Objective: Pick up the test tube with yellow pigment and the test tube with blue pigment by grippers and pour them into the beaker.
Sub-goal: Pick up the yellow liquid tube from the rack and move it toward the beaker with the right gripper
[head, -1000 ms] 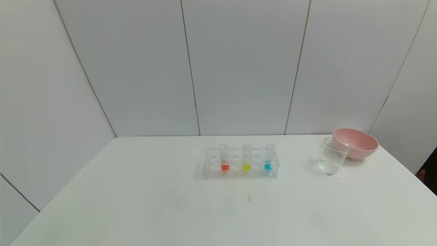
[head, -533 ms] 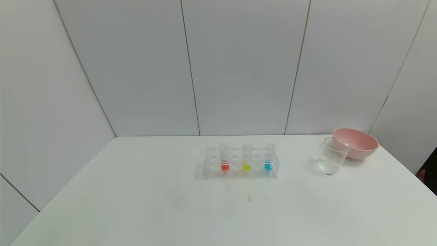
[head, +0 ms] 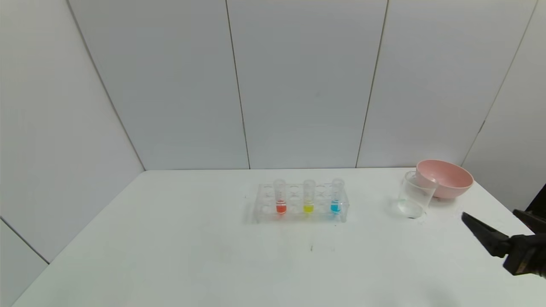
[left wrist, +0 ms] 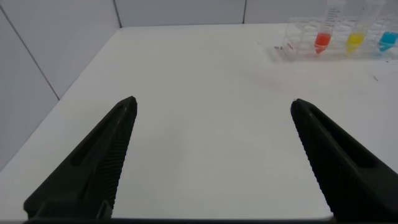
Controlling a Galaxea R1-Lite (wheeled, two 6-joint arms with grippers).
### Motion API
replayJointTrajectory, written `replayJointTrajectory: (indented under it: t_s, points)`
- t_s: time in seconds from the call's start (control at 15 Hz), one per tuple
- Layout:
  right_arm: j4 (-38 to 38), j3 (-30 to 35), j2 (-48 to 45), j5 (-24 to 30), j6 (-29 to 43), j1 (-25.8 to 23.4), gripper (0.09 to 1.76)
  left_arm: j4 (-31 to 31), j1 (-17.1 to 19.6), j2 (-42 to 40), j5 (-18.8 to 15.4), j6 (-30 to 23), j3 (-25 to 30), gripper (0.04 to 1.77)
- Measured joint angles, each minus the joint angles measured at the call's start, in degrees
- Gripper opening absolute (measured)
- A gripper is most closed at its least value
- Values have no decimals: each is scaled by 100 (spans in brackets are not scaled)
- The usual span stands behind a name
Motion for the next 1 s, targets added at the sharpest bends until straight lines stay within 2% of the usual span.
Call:
replayJointTrajectory:
  t_s: [0.33,0.53,0.8,1.0]
  points:
    - [-255,-436,1030,-2172,172,2415,171,0,0,0,0,0,0,176]
    - [-255,-1012,1723,-3443,670,3824,171,0,0,0,0,0,0,176]
    - [-249,-1632,2619,-4418,1158,4946,171,0,0,0,0,0,0,176]
    - [-261,-2098,3259,-4730,1517,5397,171,0,0,0,2,0,0,176]
